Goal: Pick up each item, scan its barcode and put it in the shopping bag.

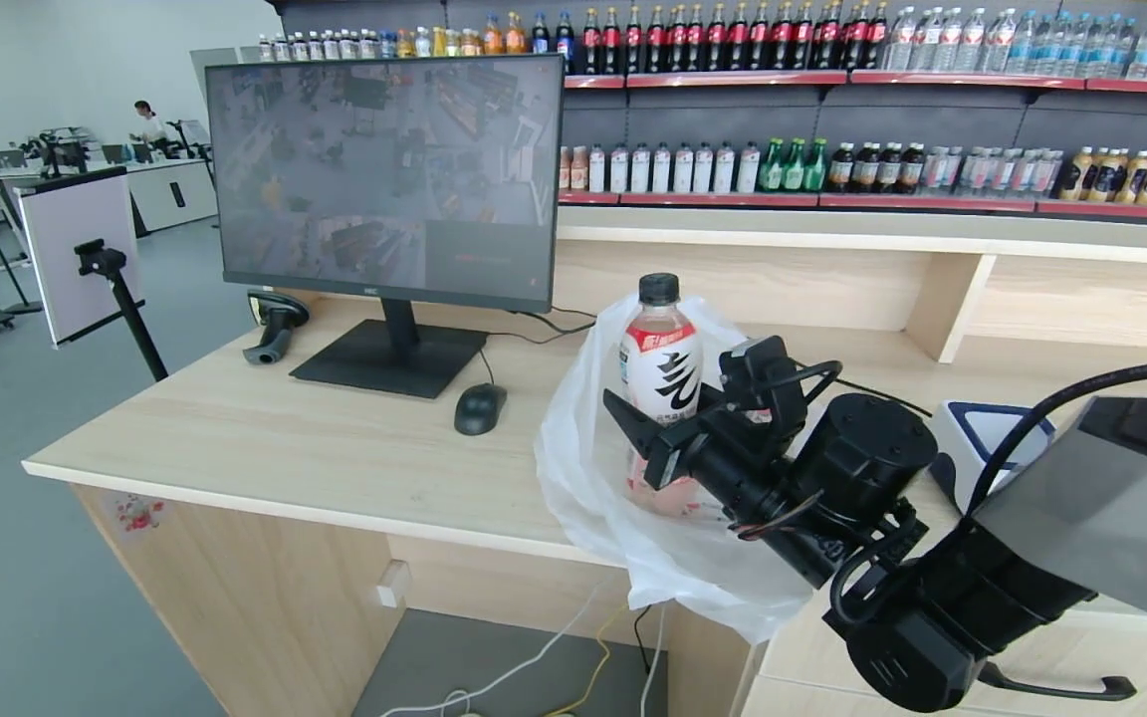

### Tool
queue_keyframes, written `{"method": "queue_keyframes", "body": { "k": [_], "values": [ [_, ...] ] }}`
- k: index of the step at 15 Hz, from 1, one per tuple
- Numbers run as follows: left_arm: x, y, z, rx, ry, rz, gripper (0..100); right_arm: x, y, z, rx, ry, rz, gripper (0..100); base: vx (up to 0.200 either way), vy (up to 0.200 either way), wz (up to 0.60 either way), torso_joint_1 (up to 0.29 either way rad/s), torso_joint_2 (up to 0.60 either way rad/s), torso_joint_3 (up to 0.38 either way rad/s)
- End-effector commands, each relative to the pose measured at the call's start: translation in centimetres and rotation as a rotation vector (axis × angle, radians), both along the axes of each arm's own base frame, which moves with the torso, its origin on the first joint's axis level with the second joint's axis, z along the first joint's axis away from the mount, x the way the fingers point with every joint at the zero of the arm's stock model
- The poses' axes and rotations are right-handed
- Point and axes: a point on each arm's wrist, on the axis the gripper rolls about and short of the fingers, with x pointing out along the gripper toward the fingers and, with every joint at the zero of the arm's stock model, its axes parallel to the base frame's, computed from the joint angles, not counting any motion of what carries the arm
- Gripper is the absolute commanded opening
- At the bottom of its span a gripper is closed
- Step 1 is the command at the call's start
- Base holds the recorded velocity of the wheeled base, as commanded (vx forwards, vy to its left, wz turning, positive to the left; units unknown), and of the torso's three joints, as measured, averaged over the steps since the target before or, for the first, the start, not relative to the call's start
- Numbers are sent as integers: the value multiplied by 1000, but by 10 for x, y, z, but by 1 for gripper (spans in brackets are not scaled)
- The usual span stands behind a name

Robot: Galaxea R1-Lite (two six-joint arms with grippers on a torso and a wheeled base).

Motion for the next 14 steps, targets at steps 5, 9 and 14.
{"method": "queue_keyframes", "body": {
  "k": [5, 9, 14],
  "values": [
    [0, 0, 0, -1, -1, 0, 100, 5, 1, -17, -27, 38, -5, 0, 0, 0, 0, 0, 0, 0],
    [0, 0, 0, -1, 0, 2, 100, 5, 1, -19, -32, 42, -7, 0, 0, 0, 0, 0, 0, 0],
    [0, 0, 0, -1, -1, 0, 100, 1, -2, -19, -35, 53, -8, 0, 0, 0, 0, 0, 0, 0]
  ]
}}
